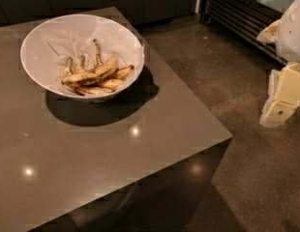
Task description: Pick banana from white bowl
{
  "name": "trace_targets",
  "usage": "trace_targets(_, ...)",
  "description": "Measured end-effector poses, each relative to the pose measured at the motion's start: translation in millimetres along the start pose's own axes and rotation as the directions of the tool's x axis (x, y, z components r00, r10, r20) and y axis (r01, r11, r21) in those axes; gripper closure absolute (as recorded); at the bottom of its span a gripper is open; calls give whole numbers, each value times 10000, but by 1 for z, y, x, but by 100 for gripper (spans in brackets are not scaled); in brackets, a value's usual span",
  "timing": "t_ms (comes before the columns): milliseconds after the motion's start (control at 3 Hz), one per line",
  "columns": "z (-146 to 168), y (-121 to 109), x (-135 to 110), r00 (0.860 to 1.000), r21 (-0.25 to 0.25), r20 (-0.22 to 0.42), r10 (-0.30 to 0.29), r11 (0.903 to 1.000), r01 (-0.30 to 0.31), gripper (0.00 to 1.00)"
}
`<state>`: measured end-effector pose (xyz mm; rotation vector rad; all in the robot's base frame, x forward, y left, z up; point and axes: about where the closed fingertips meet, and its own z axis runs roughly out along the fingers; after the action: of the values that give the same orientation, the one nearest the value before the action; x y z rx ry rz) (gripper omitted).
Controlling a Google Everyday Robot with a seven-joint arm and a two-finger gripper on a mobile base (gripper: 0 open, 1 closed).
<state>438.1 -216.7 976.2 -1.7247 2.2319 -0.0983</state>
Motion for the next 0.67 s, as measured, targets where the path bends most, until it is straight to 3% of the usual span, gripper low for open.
trace_targets(667, 1, -11, -11, 10000, -26, -32, -20, 10000, 20, 0)
